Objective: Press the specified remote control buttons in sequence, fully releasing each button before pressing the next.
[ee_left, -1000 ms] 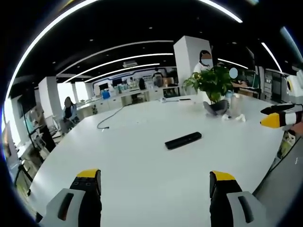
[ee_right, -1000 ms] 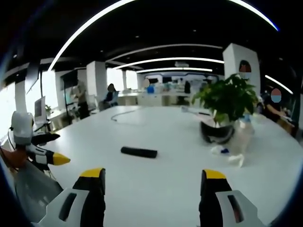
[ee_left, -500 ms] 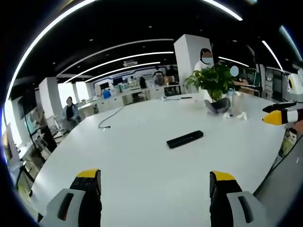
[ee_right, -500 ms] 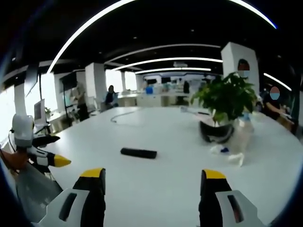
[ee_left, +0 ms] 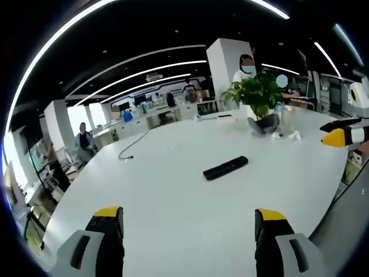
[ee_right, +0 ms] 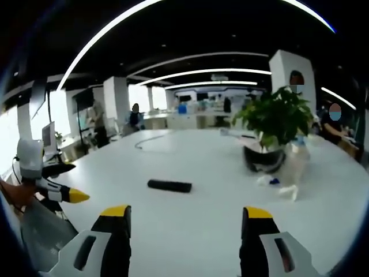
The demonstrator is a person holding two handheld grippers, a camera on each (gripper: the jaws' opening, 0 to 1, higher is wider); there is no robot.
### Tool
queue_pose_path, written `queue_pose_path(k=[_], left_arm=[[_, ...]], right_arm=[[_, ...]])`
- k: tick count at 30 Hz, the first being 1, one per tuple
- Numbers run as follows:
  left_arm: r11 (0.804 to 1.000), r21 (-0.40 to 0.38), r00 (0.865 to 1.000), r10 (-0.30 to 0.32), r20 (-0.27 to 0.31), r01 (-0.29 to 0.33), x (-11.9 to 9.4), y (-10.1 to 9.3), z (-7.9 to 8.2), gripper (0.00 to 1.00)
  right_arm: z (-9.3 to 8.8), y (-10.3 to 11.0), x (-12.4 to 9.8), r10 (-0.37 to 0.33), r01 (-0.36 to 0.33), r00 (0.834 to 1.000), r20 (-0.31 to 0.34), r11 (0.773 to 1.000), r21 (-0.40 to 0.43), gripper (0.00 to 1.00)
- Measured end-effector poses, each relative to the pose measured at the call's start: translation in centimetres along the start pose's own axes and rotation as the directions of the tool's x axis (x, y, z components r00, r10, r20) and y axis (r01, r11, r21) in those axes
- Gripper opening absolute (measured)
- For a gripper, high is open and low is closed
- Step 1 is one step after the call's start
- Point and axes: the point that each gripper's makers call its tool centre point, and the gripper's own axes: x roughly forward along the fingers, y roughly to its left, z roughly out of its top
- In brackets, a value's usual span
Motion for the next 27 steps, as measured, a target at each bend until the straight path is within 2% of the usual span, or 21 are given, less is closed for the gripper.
queue_pose_path(k=[6,16,20,27], left_arm=[[1.000,0.019,1.000,-0.021,-0.001,0.021,1.3,0.1,1.0,0.98],[0.996,0.064,0.998,-0.062,-0.026,0.064,3.2,0.4,1.4,0.95],[0.993,0.076,0.995,-0.089,-0.041,0.092,4.1,0.2,1.7,0.95],[0.986,0.116,0.991,-0.113,-0.065,0.120,5.5,0.0,1.7,0.91]], right_arm=[[-0.1,0.1,0.0,0.007,-0.007,1.000,-0.008,1.000,0.011,0.70],[-0.3,0.3,0.1,0.025,-0.025,0.999,-0.023,0.999,0.019,0.59],[-0.2,0.1,-0.1,0.023,-0.022,1.000,-0.017,0.999,0.023,0.49],[-0.3,0.2,-0.1,0.026,-0.025,0.999,-0.025,0.999,0.034,0.42]])
